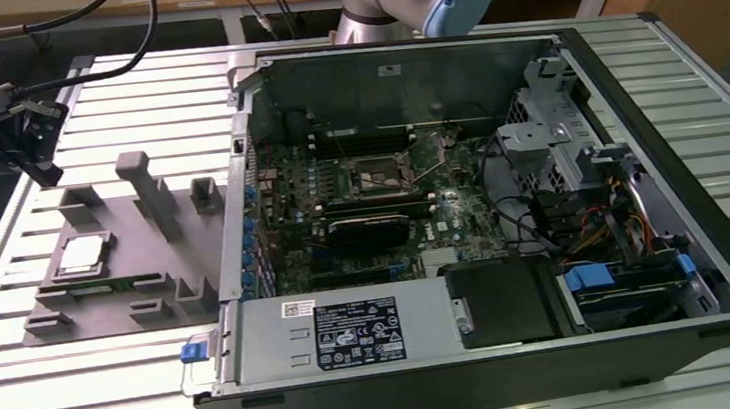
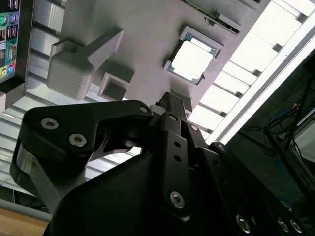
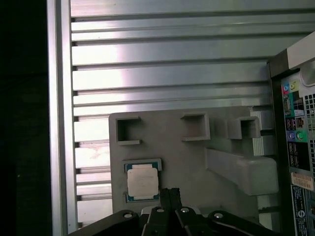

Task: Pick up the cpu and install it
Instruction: 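Pick up the cpu and move it towards the insertion slot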

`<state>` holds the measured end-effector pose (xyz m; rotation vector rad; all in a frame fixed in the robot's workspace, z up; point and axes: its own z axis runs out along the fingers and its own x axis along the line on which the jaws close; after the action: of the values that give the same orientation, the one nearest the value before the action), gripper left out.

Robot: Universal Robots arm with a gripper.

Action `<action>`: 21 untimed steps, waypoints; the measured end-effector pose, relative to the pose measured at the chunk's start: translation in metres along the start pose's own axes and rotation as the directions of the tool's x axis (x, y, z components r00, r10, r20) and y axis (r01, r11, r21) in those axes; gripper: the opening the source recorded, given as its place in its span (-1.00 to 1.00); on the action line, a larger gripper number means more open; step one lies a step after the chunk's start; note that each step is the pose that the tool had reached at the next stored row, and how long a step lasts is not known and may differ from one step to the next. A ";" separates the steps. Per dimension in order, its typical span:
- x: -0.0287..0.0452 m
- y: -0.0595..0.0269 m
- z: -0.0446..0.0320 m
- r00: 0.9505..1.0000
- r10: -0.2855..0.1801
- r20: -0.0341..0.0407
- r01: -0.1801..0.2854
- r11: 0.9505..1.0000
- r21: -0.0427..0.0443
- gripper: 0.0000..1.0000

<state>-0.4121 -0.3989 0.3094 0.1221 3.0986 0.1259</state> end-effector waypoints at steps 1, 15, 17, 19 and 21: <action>0.0000 0.0000 0.0002 1.000 0.000 0.000 0.000 1.000 0.000 -0.79; 0.0009 -0.0006 0.0067 1.000 0.000 0.000 0.000 1.000 0.000 -0.79; 0.0011 -0.0007 0.0078 1.000 0.000 0.000 0.000 1.000 0.000 -0.79; 0.0013 -0.0008 0.0085 1.000 0.000 0.000 0.000 1.000 0.000 -0.79; 0.0014 -0.0008 0.0091 1.000 0.000 0.000 0.000 1.000 0.000 -0.79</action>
<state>-0.4132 -0.3989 0.3003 0.1220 3.0987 0.1258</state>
